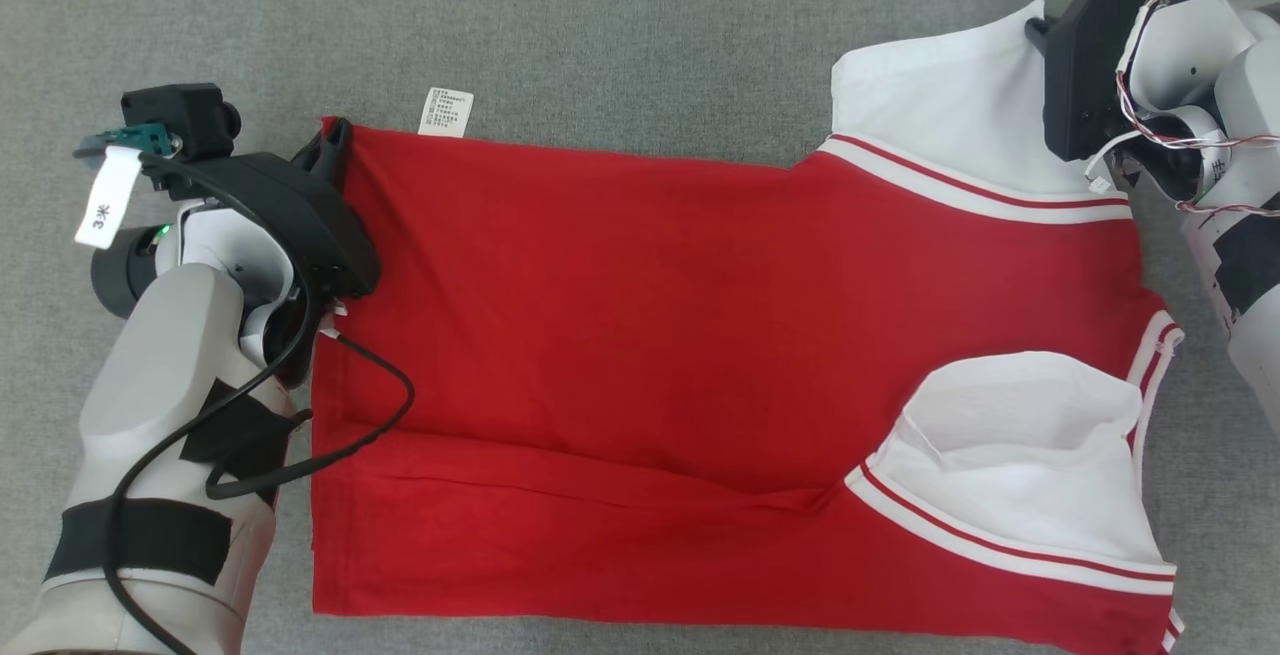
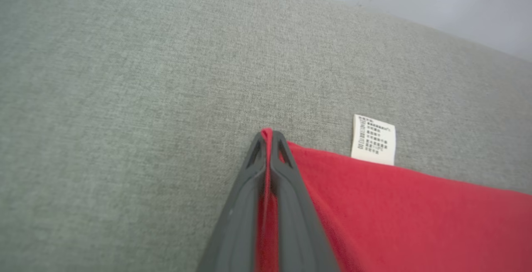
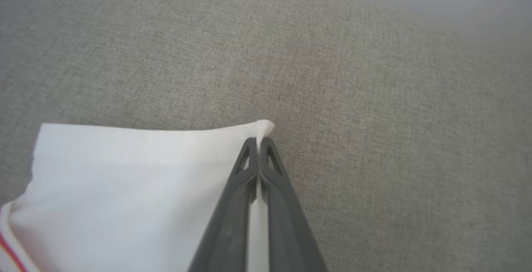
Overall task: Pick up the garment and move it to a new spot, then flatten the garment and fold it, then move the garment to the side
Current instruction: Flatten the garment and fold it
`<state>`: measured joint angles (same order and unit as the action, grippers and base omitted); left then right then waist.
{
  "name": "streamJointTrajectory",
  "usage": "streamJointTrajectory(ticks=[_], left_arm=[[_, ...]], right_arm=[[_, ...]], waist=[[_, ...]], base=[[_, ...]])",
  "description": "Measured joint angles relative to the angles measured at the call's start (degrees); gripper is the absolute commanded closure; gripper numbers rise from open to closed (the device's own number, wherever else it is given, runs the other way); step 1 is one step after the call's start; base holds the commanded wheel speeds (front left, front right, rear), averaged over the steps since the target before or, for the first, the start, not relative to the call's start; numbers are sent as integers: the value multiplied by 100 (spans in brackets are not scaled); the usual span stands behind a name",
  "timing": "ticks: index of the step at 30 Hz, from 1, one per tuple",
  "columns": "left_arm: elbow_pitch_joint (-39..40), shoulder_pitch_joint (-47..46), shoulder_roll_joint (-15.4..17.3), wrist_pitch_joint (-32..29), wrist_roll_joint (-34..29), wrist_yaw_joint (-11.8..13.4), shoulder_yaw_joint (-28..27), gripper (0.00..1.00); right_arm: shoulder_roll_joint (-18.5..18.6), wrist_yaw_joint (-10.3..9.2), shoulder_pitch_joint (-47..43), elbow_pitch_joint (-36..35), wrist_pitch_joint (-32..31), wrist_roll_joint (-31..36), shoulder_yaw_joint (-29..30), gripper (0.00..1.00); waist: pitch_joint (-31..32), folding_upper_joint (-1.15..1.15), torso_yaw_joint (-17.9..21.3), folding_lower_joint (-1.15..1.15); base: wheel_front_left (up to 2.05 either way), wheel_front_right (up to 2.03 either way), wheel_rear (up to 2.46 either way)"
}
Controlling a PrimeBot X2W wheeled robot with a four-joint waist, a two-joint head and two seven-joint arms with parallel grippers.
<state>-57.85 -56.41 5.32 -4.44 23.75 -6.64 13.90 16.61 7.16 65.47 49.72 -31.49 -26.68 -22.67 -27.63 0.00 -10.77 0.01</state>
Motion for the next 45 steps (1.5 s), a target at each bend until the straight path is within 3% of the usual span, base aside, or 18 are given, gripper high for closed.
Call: streamJointTrajectory(ticks=[11, 17, 25, 35, 45], left_arm=[[-65, 1, -59, 595, 23, 18, -1, 100], [-64, 150, -142, 1055, -91, 65, 140, 100], [37, 870, -160, 1766, -177, 58, 259, 100], [495, 1747, -148, 1879, -263, 111, 272, 100], [1146, 2359, 112, 1885, -246, 211, -40, 100]], right_arm=[[99, 0, 0, 32, 923, 1, -31, 100], [222, 0, -431, -263, 1407, -4, -413, 100], [408, 0, -1347, -935, 2360, -3, -645, 100], [694, -2, -2795, -1997, 3366, 91, -725, 100], [975, -271, -3891, -3167, 3965, 294, -746, 100]], waist=[[306, 0, 61, 0], [489, 0, 53, 0], [803, 0, 45, -1], [1185, -1, 115, -1], [1471, -1, 310, -2]], base=[[0, 0, 0], [0, 0, 0], [0, 0, 0], [0, 0, 0], [0, 0, 0]])
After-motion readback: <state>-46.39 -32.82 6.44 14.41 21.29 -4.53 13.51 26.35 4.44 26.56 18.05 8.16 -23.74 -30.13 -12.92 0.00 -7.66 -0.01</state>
